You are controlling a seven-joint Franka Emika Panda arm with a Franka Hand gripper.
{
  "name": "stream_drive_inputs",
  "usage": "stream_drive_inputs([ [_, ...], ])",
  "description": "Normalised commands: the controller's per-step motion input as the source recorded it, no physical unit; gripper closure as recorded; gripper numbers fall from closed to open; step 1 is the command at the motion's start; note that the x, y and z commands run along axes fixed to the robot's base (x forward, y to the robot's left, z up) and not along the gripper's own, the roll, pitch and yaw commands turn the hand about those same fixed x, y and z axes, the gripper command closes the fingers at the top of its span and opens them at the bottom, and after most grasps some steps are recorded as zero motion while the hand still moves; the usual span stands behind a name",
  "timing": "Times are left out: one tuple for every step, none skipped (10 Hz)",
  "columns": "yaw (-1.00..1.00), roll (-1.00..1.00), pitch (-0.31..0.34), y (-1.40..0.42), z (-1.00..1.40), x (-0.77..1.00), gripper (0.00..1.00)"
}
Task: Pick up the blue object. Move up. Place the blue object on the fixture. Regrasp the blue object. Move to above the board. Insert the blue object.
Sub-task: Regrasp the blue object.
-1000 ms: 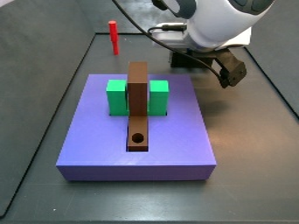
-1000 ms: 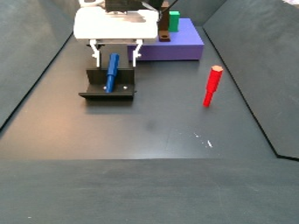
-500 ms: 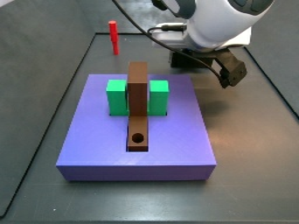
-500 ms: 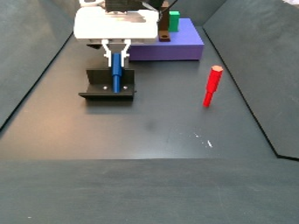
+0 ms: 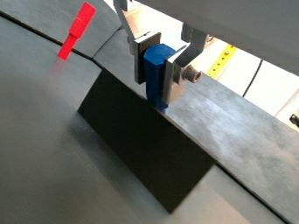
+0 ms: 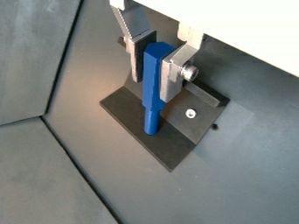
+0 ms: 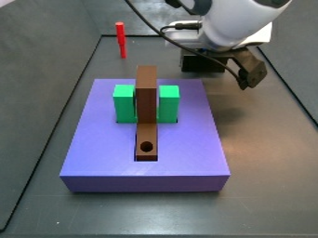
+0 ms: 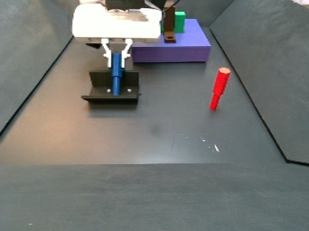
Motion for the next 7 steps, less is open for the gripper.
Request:
stream_drive_inputs([
  [0.00, 0.00, 0.000, 0.00, 0.00, 0.00, 1.00],
  [0.00, 0.00, 0.000, 0.00, 0.00, 0.00, 1.00],
  [0.00, 0.00, 0.000, 0.00, 0.00, 0.00, 1.00],
  [0.00, 0.00, 0.000, 0.00, 0.00, 0.00, 1.00],
  [0.00, 0.00, 0.000, 0.00, 0.00, 0.00, 1.00],
  [0.00, 0.00, 0.000, 0.00, 0.00, 0.00, 1.00],
  [0.00, 0.00, 0.000, 0.00, 0.00, 0.00, 1.00],
])
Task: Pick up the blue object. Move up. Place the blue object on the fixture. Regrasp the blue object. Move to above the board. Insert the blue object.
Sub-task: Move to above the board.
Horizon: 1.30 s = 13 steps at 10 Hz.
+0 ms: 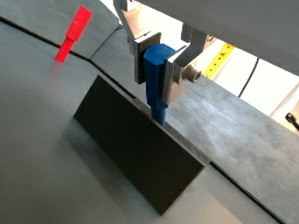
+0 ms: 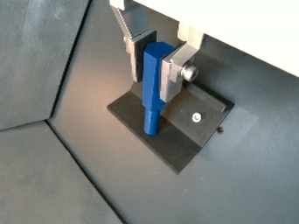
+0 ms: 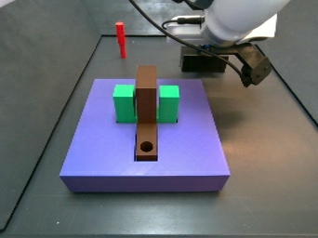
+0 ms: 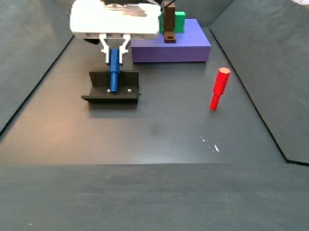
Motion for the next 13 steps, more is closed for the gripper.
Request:
stream_drive_inputs([
  [0.00, 0.00, 0.000, 0.00, 1.40, 0.00, 1.00],
  [-0.04, 0.03, 0.052, -0.01, 1.40, -0.04, 1.00],
  [-0.04, -0.01, 0.050, -0.01, 1.40, -0.06, 1.00],
  [0.00, 0.01, 0.062, 0.01, 1.40, -0.04, 1.00],
  [0.00, 0.01, 0.087, -0.01, 1.40, -0.03, 1.00],
  [0.01, 0.00, 0.090, -0.02, 1.40, -0.04, 1.00],
  [0.04, 0.00, 0.071, -0.01, 1.40, -0.01, 1.00],
  [0.05, 0.00, 0.074, -0.01, 0.67, 0.01, 1.00],
  [0.05, 0.01, 0.075, -0.01, 0.30, 0.03, 1.00],
  [-0.05, -1.00, 0.110, -1.40, 0.27, -0.92, 1.00],
  [-0.05, -1.00, 0.097, -1.40, 0.29, -0.94, 1.00],
  [-0.04, -1.00, 0.084, -1.40, 0.29, -1.01, 1.00],
  [-0.03, -1.00, 0.091, -1.40, 0.26, -1.01, 1.00],
])
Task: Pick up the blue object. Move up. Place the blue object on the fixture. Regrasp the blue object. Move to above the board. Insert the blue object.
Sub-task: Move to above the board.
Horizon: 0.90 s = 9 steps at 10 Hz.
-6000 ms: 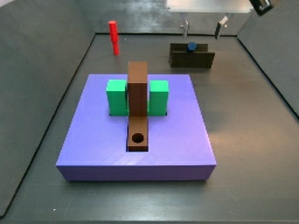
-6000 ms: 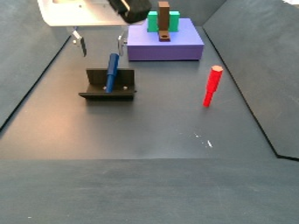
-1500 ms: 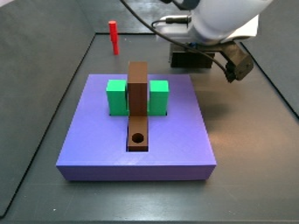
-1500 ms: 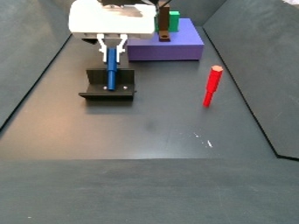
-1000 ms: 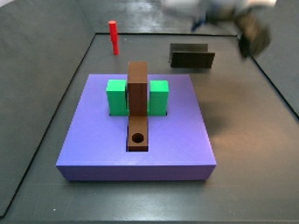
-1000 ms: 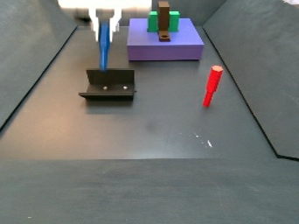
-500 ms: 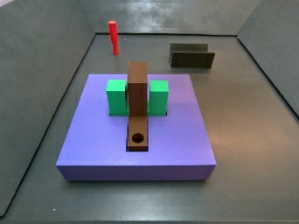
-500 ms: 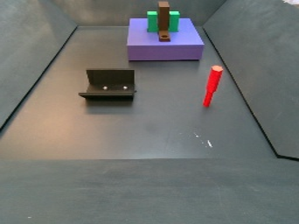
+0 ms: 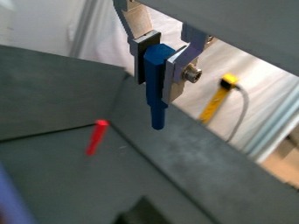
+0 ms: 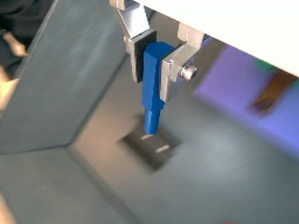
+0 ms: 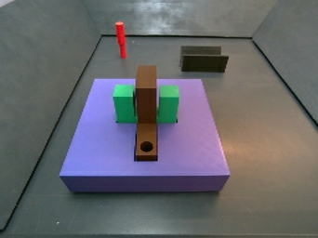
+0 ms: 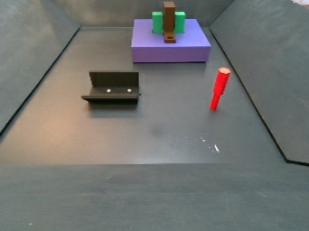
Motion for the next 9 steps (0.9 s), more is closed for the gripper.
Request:
stream_drive_inputs([
  [-0.03, -1.00, 0.095, -1.40, 0.28, -0.98, 1.00],
  [-0.01, -1.00, 0.090, -0.92, 0.17, -0.69, 1.00],
  [-0.01, -1.00, 0.089, -0.66, 0.11, -0.51, 1.00],
  [0.00, -1.00, 0.078, -0.23, 0.05, -0.21, 1.00],
  [0.00, -1.00, 0.071, -0.12, 0.03, -0.14, 1.00],
  [0.01, -1.00, 0.055, -0.02, 0.01, -0.07, 1.00],
  [0.01, -0.93, 0.043, -0.02, 0.01, -0.07, 1.00],
  [0.00, -0.62, 0.007, 0.01, -0.01, -0.05, 1.00],
  [0.00, -0.32, -0.016, 0.01, 0.00, -0.04, 1.00],
])
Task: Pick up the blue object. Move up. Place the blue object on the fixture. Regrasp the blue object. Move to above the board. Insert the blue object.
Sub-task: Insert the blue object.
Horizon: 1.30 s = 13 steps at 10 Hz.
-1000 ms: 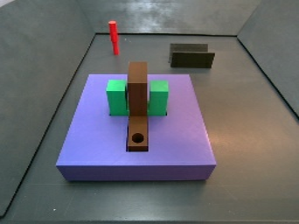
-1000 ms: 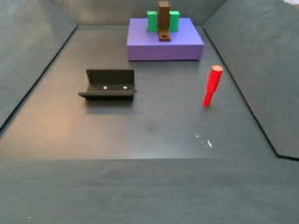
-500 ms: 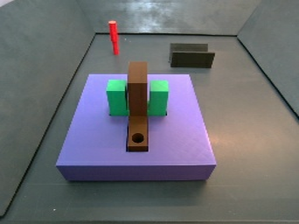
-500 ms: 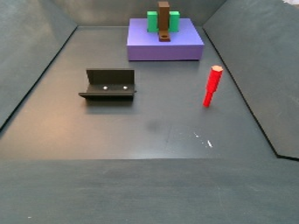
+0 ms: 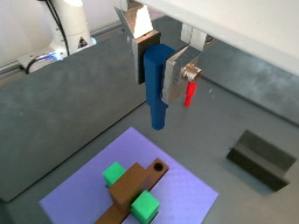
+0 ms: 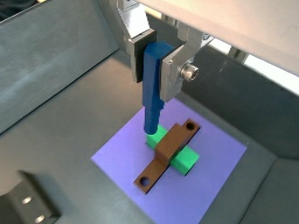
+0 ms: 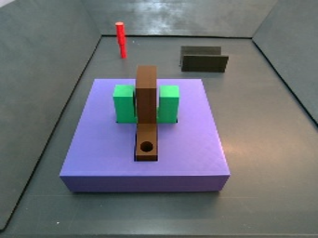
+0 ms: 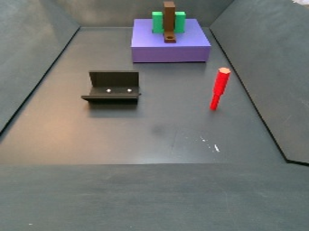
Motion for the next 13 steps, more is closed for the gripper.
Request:
stream_drive_inputs([
  [0.00, 0.00, 0.000, -0.03, 0.00, 0.00, 1.00],
  [-0.14, -0.12, 0.000, -0.35, -0.21, 0.27, 1.00],
  [0.00, -0.05, -0.034, -0.91, -0.48, 0.12, 1.00],
  [0.00, -0.06, -0.086, -1.00, -0.59, 0.00, 1.00],
  [0.00, -0.13, -0.110, -0.94, -0.64, 0.00, 1.00],
  [0.00, -0.13, -0.063, -0.93, -0.70, 0.00, 1.00],
  [0.00, -0.15, -0.051, -0.87, -0.61, 0.00, 1.00],
  [0.00, -0.25, -0.133, -0.41, -0.49, 0.03, 1.00],
  [0.00, -0.27, -0.136, -0.24, -0.48, 0.00, 1.00],
  [0.00, -0.23, -0.101, -0.11, -0.62, 0.00, 1.00],
  [0.00, -0.19, -0.061, 0.00, -0.74, 0.00, 1.00],
  [0.03, -0.15, -0.023, 0.00, -0.63, 0.00, 1.00],
  [0.00, -0.08, -0.001, -0.02, -0.53, 0.00, 1.00],
])
